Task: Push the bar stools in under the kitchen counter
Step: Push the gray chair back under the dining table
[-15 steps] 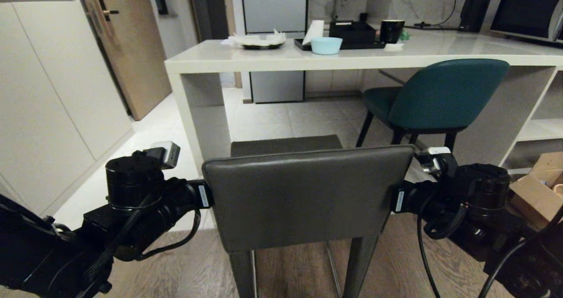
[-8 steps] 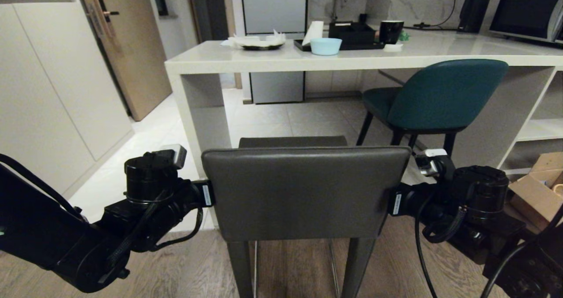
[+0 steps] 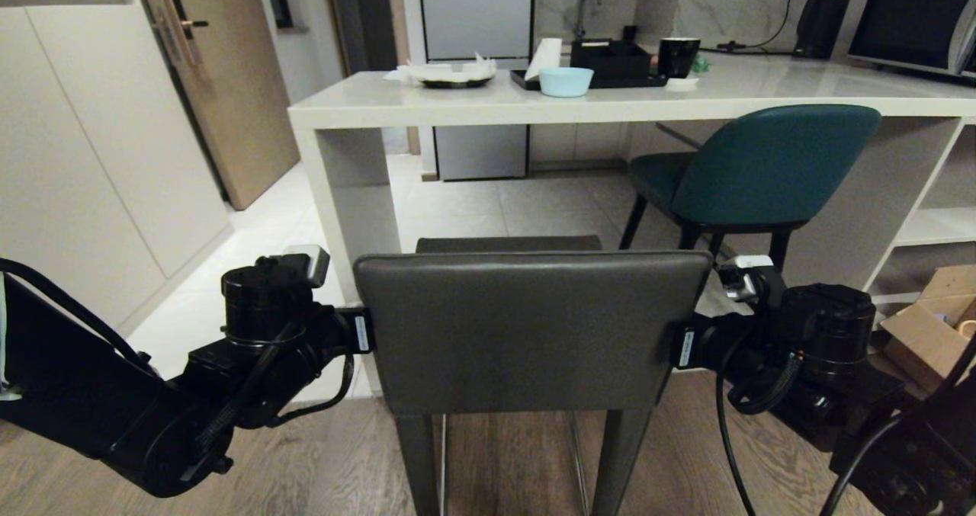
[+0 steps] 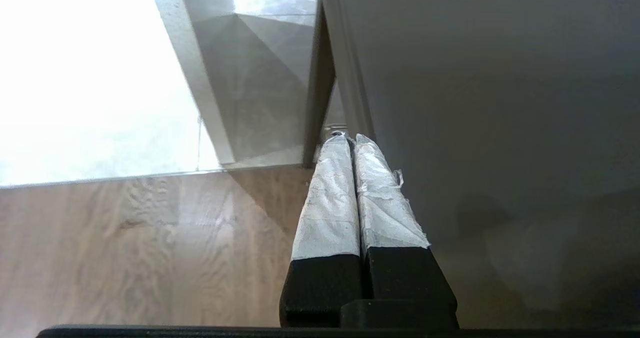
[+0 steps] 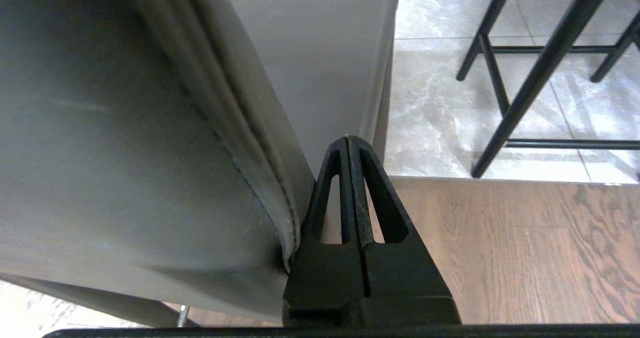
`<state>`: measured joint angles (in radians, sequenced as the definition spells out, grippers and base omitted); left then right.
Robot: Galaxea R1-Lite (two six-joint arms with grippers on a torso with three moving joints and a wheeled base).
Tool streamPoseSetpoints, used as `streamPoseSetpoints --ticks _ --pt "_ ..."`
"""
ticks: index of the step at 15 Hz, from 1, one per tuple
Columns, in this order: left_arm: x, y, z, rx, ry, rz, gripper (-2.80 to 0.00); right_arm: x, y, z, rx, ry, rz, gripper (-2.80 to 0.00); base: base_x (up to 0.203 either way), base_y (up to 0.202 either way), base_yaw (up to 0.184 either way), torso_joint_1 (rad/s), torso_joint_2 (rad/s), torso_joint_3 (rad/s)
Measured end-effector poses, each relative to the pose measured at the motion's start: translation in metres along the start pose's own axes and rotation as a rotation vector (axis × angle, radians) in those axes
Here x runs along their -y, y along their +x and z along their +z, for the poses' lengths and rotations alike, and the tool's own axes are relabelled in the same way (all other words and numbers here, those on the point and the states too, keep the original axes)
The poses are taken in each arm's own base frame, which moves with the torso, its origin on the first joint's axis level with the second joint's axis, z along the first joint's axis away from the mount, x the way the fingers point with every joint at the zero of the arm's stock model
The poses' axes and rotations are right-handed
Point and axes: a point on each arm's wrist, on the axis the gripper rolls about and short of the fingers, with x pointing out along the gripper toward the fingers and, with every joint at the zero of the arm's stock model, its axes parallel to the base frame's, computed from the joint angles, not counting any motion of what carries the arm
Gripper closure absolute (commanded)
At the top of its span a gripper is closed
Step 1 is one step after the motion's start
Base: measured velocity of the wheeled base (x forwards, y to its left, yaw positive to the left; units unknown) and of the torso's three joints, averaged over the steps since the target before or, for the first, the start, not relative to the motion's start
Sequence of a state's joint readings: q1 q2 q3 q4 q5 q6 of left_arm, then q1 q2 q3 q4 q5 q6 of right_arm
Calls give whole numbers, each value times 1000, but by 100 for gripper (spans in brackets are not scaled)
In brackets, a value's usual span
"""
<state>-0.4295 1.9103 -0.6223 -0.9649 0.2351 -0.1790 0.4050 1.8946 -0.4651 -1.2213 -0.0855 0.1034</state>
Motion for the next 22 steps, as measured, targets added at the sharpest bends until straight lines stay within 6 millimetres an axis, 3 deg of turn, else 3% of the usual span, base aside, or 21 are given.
streamPoseSetpoints --ticks 4,14,22 --pt "20 -10 6 30 22 -33 0 2 4 -3 21 4 -11 0 0 0 0 0 0 0" --pt "35 -11 17 82 35 -71 0 13 8 -9 5 10 -31 0 0 0 0 0 0 0" --pt "-17 2 27 100 -1 41 0 7 6 -12 -18 -5 -2 0 0 0 0 0 0 0"
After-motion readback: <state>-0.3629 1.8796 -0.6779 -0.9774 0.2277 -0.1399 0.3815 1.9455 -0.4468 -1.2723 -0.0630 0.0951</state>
